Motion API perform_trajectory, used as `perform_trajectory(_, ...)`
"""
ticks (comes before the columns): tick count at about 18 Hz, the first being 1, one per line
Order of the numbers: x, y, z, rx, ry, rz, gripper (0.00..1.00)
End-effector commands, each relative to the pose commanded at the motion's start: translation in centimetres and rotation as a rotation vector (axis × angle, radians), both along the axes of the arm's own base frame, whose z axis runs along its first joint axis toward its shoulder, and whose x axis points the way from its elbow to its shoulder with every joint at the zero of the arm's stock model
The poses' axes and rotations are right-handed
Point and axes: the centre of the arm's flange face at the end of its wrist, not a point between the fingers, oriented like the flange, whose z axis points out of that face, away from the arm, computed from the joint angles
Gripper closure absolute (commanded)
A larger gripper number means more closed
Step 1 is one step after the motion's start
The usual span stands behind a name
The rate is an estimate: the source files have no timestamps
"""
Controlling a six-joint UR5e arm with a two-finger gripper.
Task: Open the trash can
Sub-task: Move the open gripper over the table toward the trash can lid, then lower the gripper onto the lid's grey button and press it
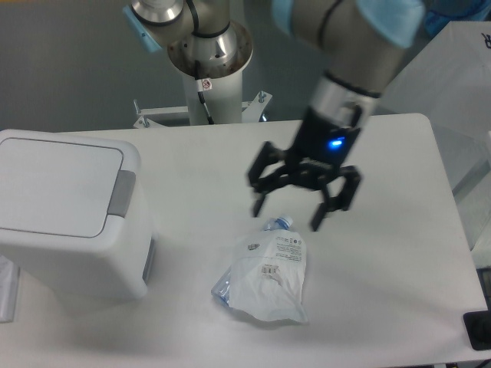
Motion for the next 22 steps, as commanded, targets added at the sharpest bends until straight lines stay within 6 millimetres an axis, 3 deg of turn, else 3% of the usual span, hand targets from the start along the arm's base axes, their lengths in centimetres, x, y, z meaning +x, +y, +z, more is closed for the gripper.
perform_trajectory(3, 2.2, 1.6, 0.8, 0.014, -0.009, 0.004, 0.0)
perform_trajectory(9, 6.7, 1.2, 2.1, 0.023, -0.008, -0.017, 0.0)
perform_trajectory(11, 7.6, 1.2, 2.3, 0.027, -0.001, -0.032, 0.0)
perform_trajectory(16, 9.4, 2.0, 0.5, 0.021, 0.0, -0.07, 0.0)
perform_trajectory(22, 11.2, 0.3, 0.9, 0.027, 0.02, -0.088, 0.0)
